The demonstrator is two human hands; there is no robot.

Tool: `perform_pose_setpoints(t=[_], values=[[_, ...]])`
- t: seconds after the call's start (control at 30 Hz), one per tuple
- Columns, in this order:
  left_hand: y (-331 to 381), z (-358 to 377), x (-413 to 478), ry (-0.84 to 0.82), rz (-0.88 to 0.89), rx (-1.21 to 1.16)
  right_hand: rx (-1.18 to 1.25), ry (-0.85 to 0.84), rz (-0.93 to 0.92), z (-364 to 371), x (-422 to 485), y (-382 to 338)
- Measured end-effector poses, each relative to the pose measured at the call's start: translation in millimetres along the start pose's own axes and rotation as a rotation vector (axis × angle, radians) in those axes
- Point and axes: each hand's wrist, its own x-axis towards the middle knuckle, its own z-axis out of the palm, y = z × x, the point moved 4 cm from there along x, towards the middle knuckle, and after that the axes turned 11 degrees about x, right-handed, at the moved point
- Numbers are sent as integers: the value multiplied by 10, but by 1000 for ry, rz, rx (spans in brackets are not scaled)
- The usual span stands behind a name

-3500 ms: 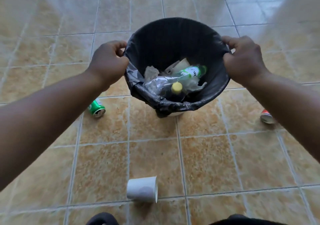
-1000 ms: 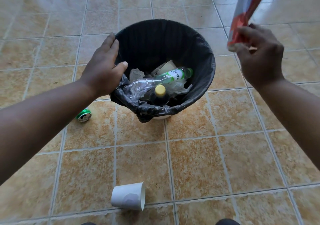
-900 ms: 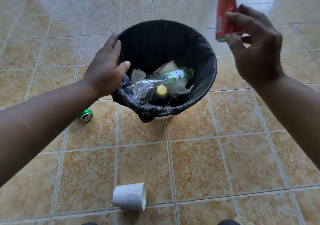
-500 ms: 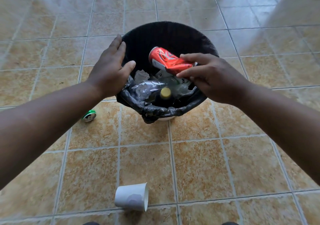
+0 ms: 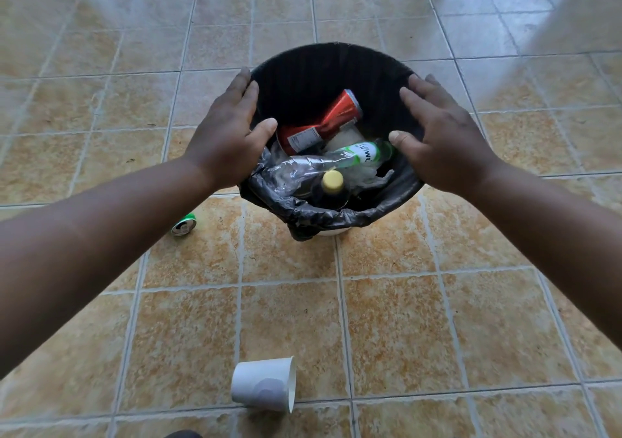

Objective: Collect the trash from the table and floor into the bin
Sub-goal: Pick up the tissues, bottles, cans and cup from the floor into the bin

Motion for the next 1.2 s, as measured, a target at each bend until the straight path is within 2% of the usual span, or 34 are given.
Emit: perform_pose_setpoints(t=[0.2,0.4,0.6,0.67,0.8,0.9,1.03,1.2], values=[[-24,3,5,-10,5,-22,-16,-5,2,19,8,-6],[-243,-55,-31,82,55,-243,-18,3,0,8,0,-16],[-963,267,-236,90,-228,-207,-18,14,-1,19,-3,-26],[-1279,433,-267,-12,-273,-37,-14,13,4,24,-1,-28],[-1805,777,-446,-402,-394,322,-16,15,7,22,-4,-21],[-1969,926,-601,-551,-445,431,-20,24,6,20,-4,-20],[-2017,1021,-650,-550,-481,407,-11,34,-3,41,-9,-26],[-1992,1113,-653,-516,-428,439,-12,40,-8,48,-3,-12]])
